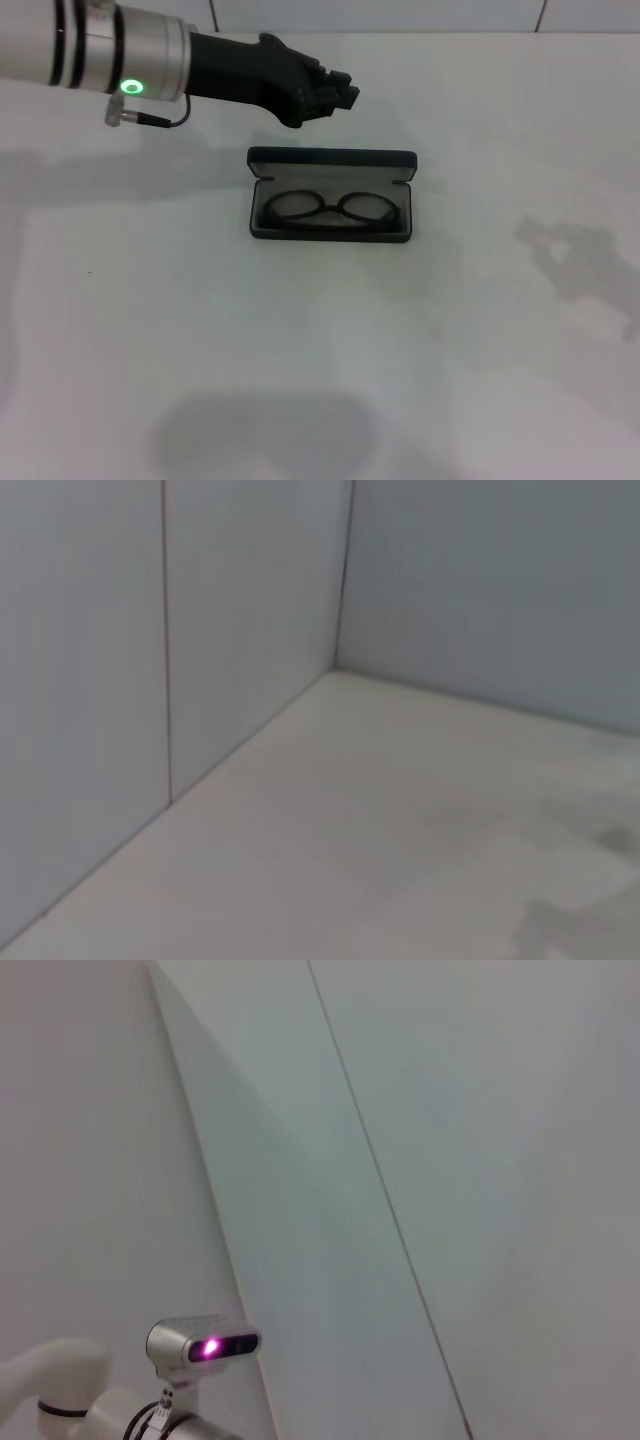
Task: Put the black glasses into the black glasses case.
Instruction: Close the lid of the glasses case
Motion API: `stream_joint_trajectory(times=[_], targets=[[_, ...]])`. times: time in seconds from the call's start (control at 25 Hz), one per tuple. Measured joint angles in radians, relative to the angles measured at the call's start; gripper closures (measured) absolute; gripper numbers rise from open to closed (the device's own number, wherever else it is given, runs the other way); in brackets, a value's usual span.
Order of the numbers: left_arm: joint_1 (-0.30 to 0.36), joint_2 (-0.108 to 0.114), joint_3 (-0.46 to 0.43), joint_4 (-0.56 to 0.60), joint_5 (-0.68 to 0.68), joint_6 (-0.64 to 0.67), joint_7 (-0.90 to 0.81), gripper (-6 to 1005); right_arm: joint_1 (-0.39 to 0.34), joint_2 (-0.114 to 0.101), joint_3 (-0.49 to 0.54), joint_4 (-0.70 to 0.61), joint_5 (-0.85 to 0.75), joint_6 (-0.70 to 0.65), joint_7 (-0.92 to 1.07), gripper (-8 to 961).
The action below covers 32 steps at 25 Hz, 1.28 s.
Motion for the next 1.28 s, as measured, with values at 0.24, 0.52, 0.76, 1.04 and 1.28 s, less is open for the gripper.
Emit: stream_joint_trajectory(times=[0.24,0.52,0.76,1.04,1.28], targets=[[-0.007,-0.029,0.0,-0.009,0.082,-0.045,-0.007,821,0.039,0.0,-0.004,0.052,-0.006,0.02,-0.017,801],[-0.014,-0.055,0.002,-0.01,0.145,-0.082,-0.011,817,0.078,0.0,-0.008,0.087,-0.029,0.037,-0.021,797],[-0.018,-0.064,0.003,-0.01,0.166,-0.113,-0.008,813,0.08,0.0,-0.005,0.092,-0.031,0.041,-0.022,793],[-0.022,-0.075,0.016,-0.011,0.17,-0.138,-0.006,809,0.08,0.0,-0.008,0.095,-0.032,0.051,-0.024,789],[-0.024,-0.077,0.05,-0.016,0.172,-0.143,-0.013,806,0.08,0.0,-0.007,0.097,-0.032,0.051,-0.024,786]])
